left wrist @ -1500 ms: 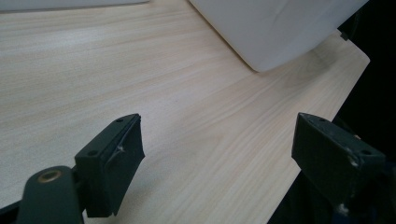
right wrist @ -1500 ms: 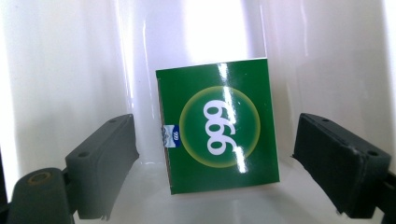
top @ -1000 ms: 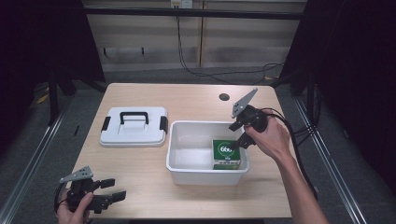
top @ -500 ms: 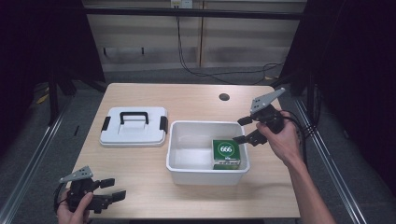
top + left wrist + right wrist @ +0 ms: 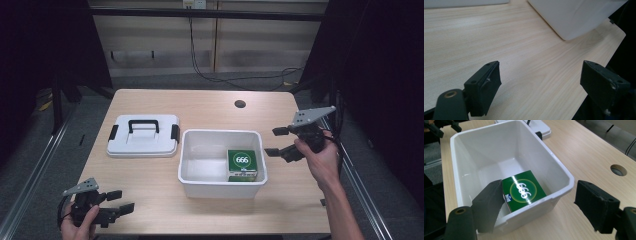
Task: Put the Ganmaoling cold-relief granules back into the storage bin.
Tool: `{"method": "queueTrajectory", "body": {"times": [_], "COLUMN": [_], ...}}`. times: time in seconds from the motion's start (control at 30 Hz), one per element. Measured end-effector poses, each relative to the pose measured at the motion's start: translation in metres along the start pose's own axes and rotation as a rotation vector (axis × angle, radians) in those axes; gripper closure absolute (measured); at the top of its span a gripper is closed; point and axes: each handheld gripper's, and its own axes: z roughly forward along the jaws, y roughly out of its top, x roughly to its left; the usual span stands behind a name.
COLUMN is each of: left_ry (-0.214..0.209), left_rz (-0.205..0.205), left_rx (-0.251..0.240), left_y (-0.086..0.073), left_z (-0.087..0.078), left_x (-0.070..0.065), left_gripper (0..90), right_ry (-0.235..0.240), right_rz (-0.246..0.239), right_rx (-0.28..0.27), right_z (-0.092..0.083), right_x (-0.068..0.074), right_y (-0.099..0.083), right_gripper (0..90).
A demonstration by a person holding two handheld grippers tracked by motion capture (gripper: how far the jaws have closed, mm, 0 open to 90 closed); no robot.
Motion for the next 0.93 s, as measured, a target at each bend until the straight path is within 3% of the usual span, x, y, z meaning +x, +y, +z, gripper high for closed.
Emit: {"method": "queueTrajectory", "body": {"times": [0.1,0.6,0.77,0.93], "left_ry": [0.0,0.002,-0.002,-0.002], "left_rz": [0.003,-0.001,0.001,0.0], "left_rx": [0.001,-0.017,-0.011,-0.008], "left_y": [0.0,0.0,0.001,0.0], "left_z": [0.0,-0.002,-0.001,-0.001], "left_x": [0.0,0.001,0.0,0.0], "left_gripper": [16.6,16.5,16.5,16.5], "right_ry": [-0.041,-0.106,-0.116,-0.171], "right_rz": [0.018,0.102,0.143,0.208], "right_rx": [-0.011,-0.044,-0.027,-0.026], "right_z": [-0.004,-0.021,-0.025,-0.022], "right_x": [0.002,0.011,0.012,0.008], "right_y": [-0.013,-0.068,-0.09,-0.118], "right_gripper": [21.4,19.5,18.4,15.6]}}
